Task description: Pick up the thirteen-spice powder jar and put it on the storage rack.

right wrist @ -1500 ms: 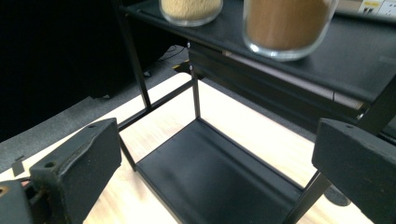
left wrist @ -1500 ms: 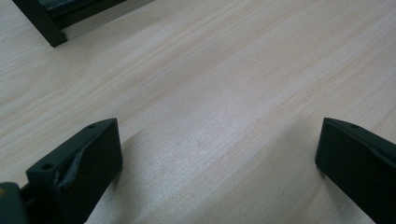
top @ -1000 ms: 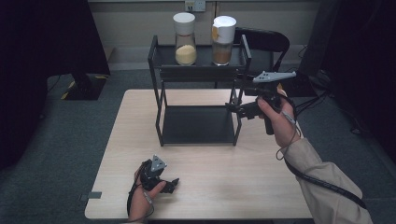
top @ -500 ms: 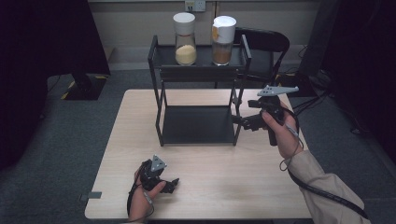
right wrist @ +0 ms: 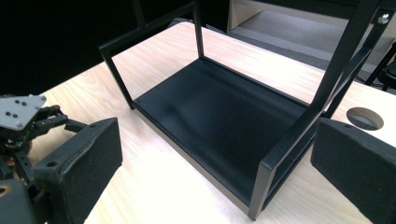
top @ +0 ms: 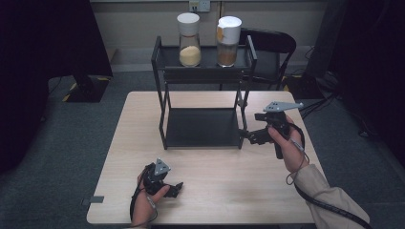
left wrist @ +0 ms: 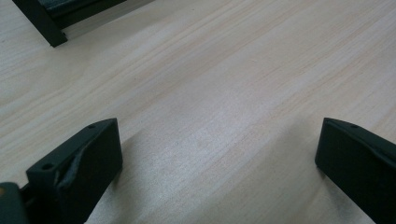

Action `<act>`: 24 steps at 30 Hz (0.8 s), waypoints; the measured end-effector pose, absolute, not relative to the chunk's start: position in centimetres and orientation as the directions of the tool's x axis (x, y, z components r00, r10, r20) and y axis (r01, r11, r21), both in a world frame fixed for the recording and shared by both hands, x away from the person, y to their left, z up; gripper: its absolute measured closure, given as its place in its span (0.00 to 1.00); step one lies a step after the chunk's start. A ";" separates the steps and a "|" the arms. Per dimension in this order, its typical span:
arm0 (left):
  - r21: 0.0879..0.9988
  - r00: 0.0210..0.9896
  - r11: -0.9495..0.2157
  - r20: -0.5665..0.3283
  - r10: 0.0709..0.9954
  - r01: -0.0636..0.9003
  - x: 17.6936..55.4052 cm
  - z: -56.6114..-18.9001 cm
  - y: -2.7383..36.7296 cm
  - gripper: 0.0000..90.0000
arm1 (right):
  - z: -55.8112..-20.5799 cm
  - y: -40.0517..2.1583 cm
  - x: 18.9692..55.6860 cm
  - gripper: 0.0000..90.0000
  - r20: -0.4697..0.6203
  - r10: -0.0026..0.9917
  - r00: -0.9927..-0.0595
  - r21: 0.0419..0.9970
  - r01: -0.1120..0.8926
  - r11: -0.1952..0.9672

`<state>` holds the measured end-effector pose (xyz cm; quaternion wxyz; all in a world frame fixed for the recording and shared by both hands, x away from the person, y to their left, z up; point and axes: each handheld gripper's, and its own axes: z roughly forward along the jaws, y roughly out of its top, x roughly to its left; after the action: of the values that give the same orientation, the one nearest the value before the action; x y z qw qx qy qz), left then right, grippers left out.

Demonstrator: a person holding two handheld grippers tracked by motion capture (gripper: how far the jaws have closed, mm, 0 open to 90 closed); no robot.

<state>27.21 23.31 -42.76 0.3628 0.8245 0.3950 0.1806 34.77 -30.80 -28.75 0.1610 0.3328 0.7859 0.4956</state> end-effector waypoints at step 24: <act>0.741 0.623 -0.426 0.012 0.782 0.520 27.2 -42.8 23.3 0.00 | -33.6 -31.9 34.0 0.01 0.104 0.681 -0.725 0.870 0.398 0.291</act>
<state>27.21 23.32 -42.75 0.3626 0.8247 0.3945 0.1808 34.01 -31.93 -33.60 0.1446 0.3412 0.7904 0.4877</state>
